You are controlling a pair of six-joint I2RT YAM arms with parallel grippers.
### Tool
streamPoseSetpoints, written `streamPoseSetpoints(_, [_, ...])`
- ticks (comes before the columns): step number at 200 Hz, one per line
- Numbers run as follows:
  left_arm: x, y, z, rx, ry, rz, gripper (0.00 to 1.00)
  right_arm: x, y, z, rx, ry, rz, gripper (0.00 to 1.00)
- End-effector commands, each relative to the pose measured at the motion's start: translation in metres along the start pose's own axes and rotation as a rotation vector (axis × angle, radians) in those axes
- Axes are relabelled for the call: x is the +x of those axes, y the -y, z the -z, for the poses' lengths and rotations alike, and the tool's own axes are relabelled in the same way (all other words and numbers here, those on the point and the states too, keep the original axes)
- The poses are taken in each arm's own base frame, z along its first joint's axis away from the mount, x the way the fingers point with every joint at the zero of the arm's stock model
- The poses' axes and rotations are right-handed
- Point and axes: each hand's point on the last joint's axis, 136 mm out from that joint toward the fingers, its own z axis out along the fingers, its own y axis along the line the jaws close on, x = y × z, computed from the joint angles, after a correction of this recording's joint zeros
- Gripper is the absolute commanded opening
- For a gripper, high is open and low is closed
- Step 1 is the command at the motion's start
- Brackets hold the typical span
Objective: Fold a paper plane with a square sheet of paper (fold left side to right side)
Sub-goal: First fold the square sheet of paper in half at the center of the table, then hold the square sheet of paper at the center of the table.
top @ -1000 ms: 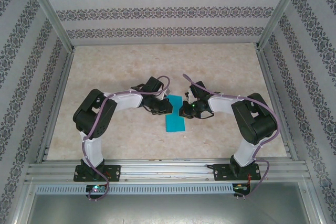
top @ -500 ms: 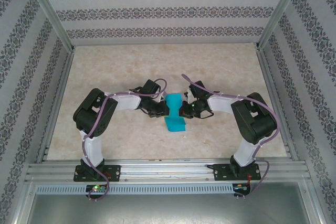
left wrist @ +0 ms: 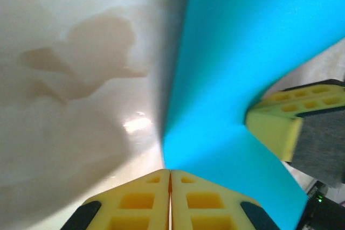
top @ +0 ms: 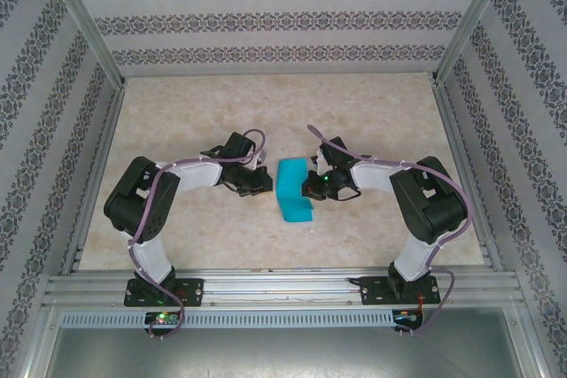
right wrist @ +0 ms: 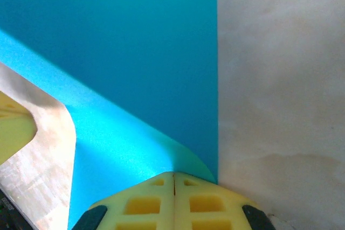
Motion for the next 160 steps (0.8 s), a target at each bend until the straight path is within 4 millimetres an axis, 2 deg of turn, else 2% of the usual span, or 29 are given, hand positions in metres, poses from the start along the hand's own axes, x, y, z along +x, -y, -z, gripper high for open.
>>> streamPoseSetpoints(1, [0.003, 0.036, -0.004, 0.088, -0.031, -0.078, 0.09, 0.022, 0.041, -0.010, 0.138, -0.051, -0.075, 0.00])
streamPoseSetpoints(22, [0.005, 0.044, -0.017, 0.092, -0.061, -0.078, 0.09, 0.022, 0.041, -0.010, 0.138, -0.052, -0.076, 0.00])
streamPoseSetpoints(61, [0.010, 0.031, -0.035, 0.046, -0.107, -0.041, 0.09, 0.023, 0.039, -0.011, 0.135, -0.055, -0.070, 0.00])
streamPoseSetpoints(125, [0.024, 0.006, -0.042, -0.040, -0.160, -0.018, 0.09, 0.021, 0.032, -0.011, 0.118, -0.053, -0.058, 0.00])
streamPoseSetpoints(160, [0.029, -0.004, -0.046, -0.070, -0.179, 0.000, 0.09, 0.011, 0.013, -0.005, 0.047, -0.013, -0.032, 0.00])
